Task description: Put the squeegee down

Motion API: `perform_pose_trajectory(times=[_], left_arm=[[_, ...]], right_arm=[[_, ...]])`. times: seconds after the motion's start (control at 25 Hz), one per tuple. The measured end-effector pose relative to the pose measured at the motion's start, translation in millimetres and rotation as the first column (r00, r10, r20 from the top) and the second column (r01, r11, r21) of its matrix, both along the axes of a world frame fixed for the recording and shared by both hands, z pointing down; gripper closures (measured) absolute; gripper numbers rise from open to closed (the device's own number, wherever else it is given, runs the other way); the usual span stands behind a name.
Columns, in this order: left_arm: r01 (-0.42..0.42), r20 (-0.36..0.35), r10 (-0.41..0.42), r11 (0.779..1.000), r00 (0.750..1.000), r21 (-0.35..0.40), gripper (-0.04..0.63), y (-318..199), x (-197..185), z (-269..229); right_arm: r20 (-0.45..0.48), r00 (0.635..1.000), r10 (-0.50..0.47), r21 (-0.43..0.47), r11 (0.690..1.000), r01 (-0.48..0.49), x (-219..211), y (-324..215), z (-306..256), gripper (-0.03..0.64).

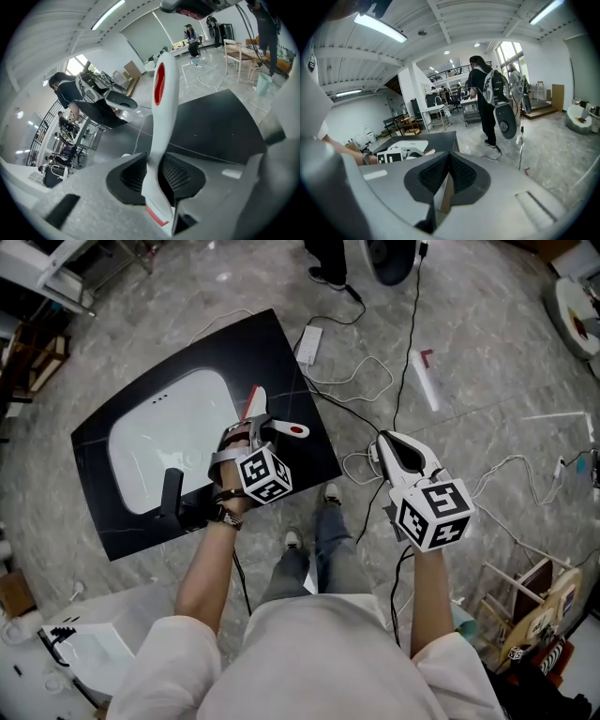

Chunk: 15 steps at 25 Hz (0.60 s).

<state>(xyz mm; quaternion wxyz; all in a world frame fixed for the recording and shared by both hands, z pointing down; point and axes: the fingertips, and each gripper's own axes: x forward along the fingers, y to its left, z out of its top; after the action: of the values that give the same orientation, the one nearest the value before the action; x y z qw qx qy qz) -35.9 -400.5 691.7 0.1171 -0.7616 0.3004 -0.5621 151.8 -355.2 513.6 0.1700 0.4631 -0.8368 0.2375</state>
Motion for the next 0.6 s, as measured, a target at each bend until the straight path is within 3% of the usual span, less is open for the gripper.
perform_pose_trajectory(times=[0.6], left_arm=[[-0.035,-0.038,0.032,0.996,0.999,-0.078,0.476,-0.3,7.6,2.7]], right_arm=[[0.025,0.999,0.039,-0.029,0.999,-0.038,6.2,-5.7,6.7,0.611]])
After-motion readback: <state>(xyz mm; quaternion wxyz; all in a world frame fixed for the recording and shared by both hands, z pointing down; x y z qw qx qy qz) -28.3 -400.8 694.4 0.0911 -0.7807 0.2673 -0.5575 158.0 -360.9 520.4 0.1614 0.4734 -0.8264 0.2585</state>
